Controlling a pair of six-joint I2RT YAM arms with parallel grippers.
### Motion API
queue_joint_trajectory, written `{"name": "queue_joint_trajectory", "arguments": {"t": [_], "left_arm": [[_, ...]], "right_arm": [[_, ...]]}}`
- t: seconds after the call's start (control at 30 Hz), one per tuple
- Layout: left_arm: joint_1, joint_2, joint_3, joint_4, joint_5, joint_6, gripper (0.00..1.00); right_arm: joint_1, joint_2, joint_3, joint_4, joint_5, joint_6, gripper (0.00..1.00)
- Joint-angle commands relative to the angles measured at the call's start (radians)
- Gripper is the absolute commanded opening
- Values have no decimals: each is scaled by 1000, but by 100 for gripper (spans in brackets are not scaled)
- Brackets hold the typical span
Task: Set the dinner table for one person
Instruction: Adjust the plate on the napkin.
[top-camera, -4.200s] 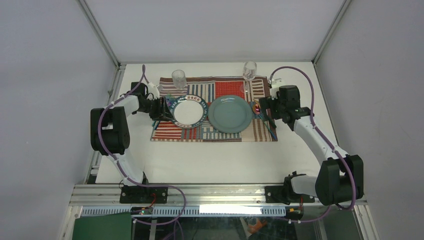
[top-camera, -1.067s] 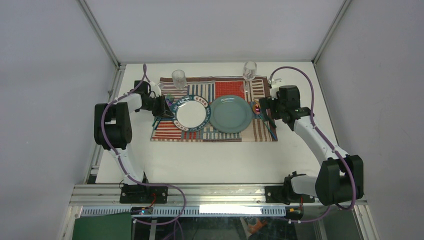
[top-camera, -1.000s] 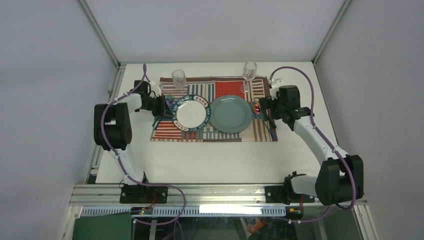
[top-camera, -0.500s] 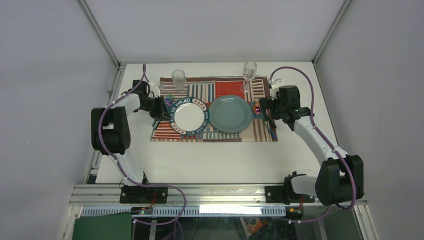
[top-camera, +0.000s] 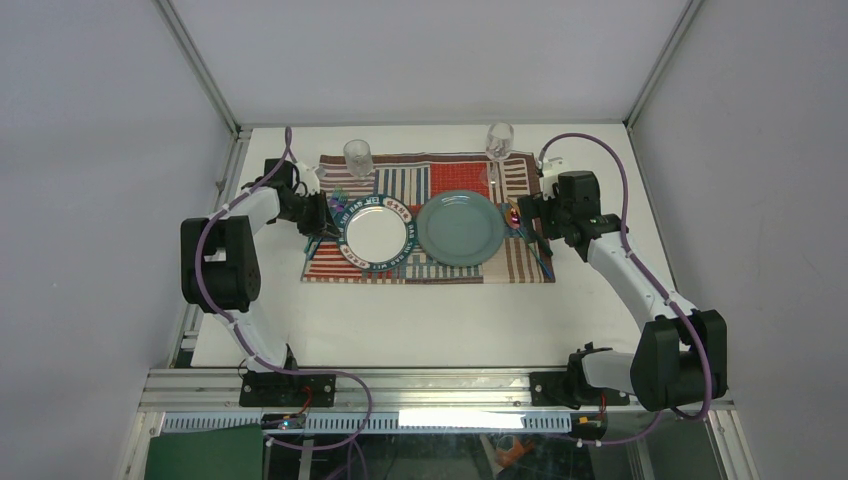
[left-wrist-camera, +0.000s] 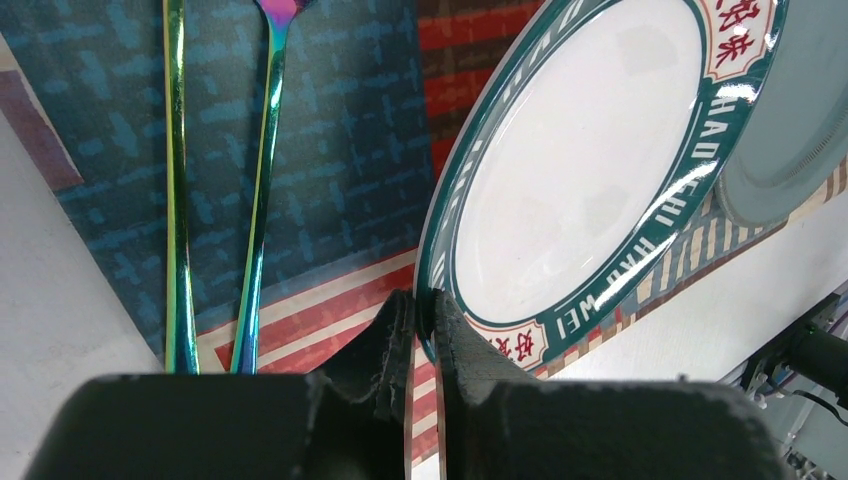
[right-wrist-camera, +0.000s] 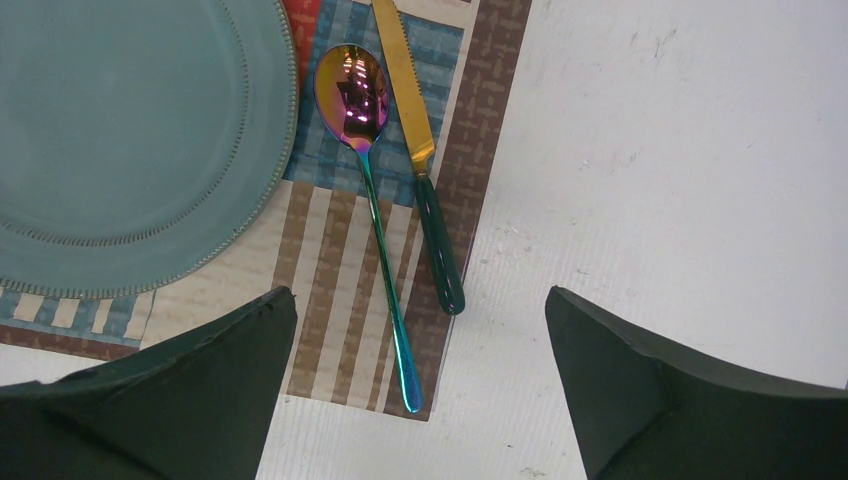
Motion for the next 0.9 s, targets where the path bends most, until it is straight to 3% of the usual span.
{"name": "queue_joint_trajectory", "arguments": {"t": [0.0, 0.17, 0.27, 0.63, 0.8, 0.87], "left_arm": [[12, -41, -10, 29, -41, 38, 4], [14, -38, -11, 26, -34, 39, 9], [14, -59, -7, 34, -53, 42, 23], [23, -156, 13, 19, -109, 59, 25], [22, -308, 57, 32, -113, 86, 30], [22, -412, 66, 61, -182, 112, 35]], "right_arm": [[-8, -33, 26, 21, -17, -10, 100], [-8, -32, 26, 19, -15, -10, 100], [-8, -32, 26, 21, -14, -9, 100], [-8, -31, 28, 20, -11, -12, 100], [-8, -50, 36, 26, 19, -10, 100], [-8, -87, 33, 57, 88, -18, 100]]}}
